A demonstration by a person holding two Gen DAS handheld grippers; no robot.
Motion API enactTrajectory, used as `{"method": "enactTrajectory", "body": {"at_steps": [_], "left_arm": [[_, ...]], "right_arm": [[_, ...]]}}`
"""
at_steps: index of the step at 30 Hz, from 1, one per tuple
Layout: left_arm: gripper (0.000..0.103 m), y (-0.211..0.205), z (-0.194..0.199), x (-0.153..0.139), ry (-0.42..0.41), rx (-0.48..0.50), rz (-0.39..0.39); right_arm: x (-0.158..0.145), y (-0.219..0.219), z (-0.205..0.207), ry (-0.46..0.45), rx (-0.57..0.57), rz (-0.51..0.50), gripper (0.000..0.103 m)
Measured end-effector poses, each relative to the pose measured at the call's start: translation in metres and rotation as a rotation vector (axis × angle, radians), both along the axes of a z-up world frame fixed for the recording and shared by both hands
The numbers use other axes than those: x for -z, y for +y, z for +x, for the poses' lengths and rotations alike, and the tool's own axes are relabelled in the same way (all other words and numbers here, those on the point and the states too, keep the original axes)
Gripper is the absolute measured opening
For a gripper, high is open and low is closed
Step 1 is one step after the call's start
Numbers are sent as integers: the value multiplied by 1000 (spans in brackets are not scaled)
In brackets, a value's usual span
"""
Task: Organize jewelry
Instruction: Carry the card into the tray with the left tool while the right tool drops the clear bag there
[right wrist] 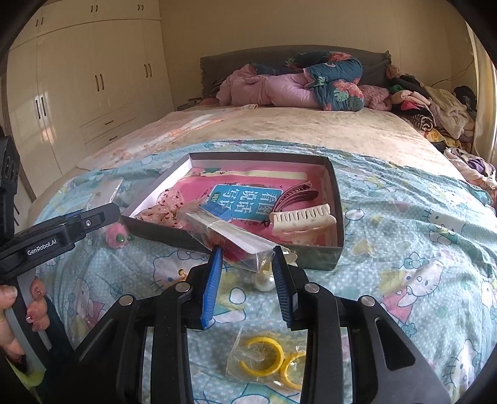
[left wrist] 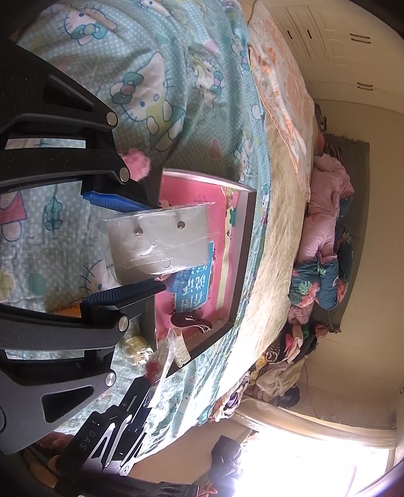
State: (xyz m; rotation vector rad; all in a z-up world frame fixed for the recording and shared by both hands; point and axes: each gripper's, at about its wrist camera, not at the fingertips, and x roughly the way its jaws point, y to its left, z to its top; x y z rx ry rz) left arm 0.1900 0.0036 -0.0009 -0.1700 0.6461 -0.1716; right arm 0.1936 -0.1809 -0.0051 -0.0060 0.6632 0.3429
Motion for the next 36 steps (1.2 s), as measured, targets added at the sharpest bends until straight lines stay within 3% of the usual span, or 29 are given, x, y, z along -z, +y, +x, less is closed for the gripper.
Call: {"method": "enactTrajectory", "body": {"at_steps": [25, 36], "left_arm": [[33, 8, 72, 14, 50, -26, 11], [33, 9, 95, 33, 86, -17, 14]], "right_arm": [[3, 22, 87, 19, 2, -21, 31], [19, 31, 128, 66, 13, -50, 31]]}}
